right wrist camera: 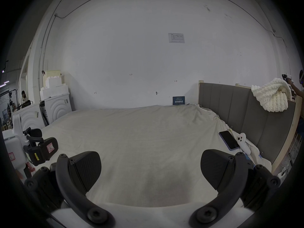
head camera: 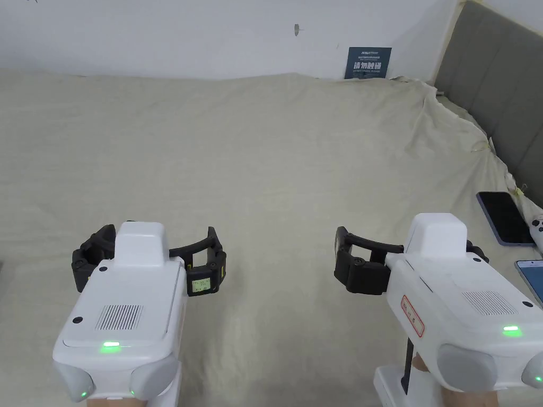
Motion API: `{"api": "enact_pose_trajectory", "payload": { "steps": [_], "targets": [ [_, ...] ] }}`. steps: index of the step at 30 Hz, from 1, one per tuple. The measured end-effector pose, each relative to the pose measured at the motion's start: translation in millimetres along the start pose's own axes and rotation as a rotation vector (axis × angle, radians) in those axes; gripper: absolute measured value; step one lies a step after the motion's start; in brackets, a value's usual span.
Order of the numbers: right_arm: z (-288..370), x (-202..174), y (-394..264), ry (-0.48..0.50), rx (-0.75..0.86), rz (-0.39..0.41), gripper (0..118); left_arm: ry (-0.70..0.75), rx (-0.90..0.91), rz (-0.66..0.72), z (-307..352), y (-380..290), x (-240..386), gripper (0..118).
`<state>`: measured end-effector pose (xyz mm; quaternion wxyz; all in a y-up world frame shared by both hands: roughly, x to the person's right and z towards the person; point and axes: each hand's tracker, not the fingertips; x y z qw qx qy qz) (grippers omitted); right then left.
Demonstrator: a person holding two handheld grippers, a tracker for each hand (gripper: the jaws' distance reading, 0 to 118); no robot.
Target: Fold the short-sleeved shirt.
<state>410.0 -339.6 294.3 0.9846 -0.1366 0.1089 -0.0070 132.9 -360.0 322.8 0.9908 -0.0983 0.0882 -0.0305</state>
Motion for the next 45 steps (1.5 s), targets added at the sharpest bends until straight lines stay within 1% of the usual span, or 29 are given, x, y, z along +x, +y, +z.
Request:
{"api": "enact_pose_trajectory", "payload": {
  "steps": [45],
  "targets": [
    [0.1, 1.5, 2.4, 0.011, 0.006, 0.006, 118, -0.002, 0.001, -0.02, -1.5, 2.6, 4.3, 118]
  ]
}}
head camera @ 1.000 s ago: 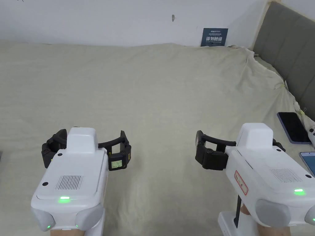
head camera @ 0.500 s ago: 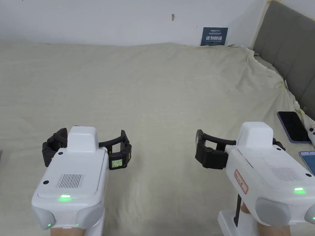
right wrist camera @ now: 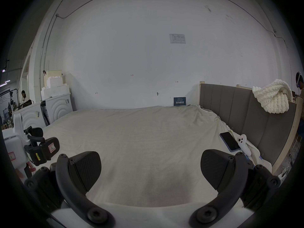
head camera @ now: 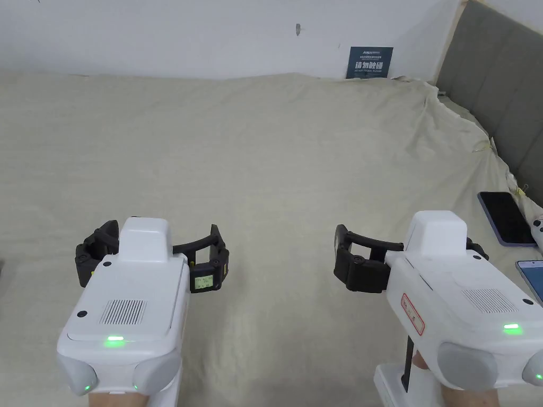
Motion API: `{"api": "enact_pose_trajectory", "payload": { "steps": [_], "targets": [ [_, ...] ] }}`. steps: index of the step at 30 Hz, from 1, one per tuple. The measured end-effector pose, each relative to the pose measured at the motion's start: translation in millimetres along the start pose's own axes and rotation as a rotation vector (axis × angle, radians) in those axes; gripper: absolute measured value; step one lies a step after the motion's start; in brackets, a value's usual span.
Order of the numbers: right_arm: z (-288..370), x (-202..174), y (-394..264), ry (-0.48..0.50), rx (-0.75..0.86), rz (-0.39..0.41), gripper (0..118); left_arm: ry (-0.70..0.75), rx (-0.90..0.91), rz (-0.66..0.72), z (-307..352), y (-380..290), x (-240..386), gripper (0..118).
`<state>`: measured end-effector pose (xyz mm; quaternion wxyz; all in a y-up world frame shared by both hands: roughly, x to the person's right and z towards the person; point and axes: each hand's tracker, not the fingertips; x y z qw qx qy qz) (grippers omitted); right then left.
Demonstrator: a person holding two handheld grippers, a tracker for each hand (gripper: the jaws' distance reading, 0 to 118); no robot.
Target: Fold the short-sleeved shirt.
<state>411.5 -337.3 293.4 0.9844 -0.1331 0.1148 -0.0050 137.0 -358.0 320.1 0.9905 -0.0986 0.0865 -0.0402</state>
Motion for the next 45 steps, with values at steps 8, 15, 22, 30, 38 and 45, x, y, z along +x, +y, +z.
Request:
{"api": "enact_pose_trajectory", "payload": {
  "steps": [8, 15, 22, 30, 38, 45],
  "targets": [
    [-0.5, -1.2, 0.4, 0.006, -0.002, 0.007, 118, -0.005, 0.001, -0.001, 0.6, 0.2, 1.4, 118],
    [-13.2, 8.1, 17.8, 0.04, -0.321, -0.179, 118, 0.017, -0.088, 0.003, 2.7, -0.9, 6.7, 118],
    [-3.4, 7.9, 19.8, -0.012, -0.514, -0.259, 118, -0.026, -0.294, 0.128, 9.1, -23.7, 9.5, 118],
    [-23.3, 5.8, -16.0, 0.051, -0.713, -0.303, 118, -0.077, -0.402, 0.142, 6.5, -55.7, 20.9, 118],
    [-68.9, 4.5, -32.3, -0.047, -0.86, -0.322, 116, -0.098, -0.458, 0.116, -9.5, -71.3, 25.9, 118],
    [-115.4, -17.3, -46.6, -0.114, -0.896, -0.114, 116, -0.075, -0.541, 0.145, -47.5, -77.7, 21.7, 118]
  ]
}}
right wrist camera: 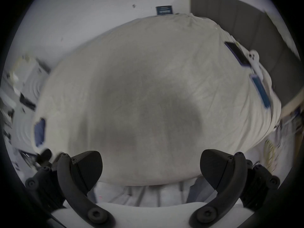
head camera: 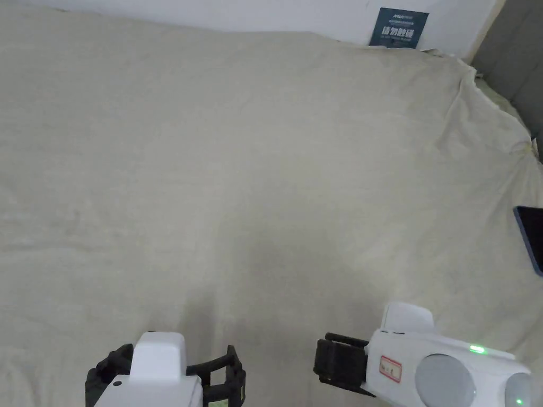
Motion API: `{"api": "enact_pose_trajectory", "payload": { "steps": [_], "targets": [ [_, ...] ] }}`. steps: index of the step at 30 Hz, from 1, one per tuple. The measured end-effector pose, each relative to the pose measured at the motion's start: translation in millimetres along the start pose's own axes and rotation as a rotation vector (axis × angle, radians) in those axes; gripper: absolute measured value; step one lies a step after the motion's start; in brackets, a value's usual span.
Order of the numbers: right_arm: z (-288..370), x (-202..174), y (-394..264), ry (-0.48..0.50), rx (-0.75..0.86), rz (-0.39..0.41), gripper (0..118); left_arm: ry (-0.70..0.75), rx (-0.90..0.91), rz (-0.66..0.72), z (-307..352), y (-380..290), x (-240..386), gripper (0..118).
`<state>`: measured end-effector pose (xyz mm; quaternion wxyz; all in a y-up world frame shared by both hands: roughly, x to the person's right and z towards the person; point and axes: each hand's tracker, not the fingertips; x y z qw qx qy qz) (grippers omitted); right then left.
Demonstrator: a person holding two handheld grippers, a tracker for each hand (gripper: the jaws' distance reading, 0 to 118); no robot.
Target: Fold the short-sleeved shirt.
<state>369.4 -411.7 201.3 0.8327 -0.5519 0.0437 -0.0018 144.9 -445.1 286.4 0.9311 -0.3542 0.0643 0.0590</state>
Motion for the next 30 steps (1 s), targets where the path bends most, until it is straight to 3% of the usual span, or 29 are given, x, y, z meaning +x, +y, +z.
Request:
{"api": "enact_pose_trajectory", "payload": {
  "steps": [2, 5, 7, 9, 11, 13, 16, 19, 21, 23, 28, 30],
  "targets": [
    [-21.0, -7.7, 10.8, -0.053, -0.048, 0.057, 116, -0.007, -0.016, 0.037, -13.1, 14.1, -6.8, 118],
    [-58.0, -2.4, 39.5, -0.08, -0.08, 0.07, 116, 0.032, 0.0, 0.073, -42.6, 43.4, -23.9, 118],
    [-77.0, 3.8, 66.3, -0.163, -0.049, -0.004, 114, 0.085, 0.021, 0.115, -74.6, 67.2, -42.0, 118],
    [-92.2, 12.6, 90.5, -0.171, 0.073, -0.039, 114, 0.143, 0.026, 0.161, -105.1, 90.5, -59.4, 118],
    [-108.5, 21.4, 109.4, -0.164, 0.232, -0.065, 114, 0.208, 0.025, 0.263, -133.4, 111.8, -80.6, 118],
    [-123.3, 26.8, 120.6, -0.255, 0.337, -0.137, 114, 0.29, 0.018, 0.421, -162.0, 127.2, -102.1, 118],
    [-148.3, 34.9, 133.6, -0.323, 0.319, -0.221, 114, 0.392, 0.016, 0.569, -201.7, 129.0, -123.4, 118],
    [-170.1, 43.4, 135.4, -0.308, 0.27, -0.267, 117, 0.471, -0.076, 0.584, -233.8, 117.4, -129.1, 118],
    [-181.0, 48.4, 125.1, -0.276, 0.315, -0.319, 118, 0.564, -0.071, 0.443, -233.8, 125.8, -100.9, 118],
    [-171.8, 51.5, 123.3, -0.249, 0.324, -0.313, 118, 0.628, -0.071, 0.392, -239.0, 125.4, -90.8, 118],
    [-173.9, 49.6, 125.2, -0.258, 0.304, -0.307, 118, 0.506, -0.071, 0.539, -232.8, 120.3, -116.7, 118],
    [-174.1, 49.5, 124.0, -0.256, 0.313, -0.308, 118, 0.513, -0.031, 0.526, -227.9, 115.8, -112.1, 118]
  ]
}}
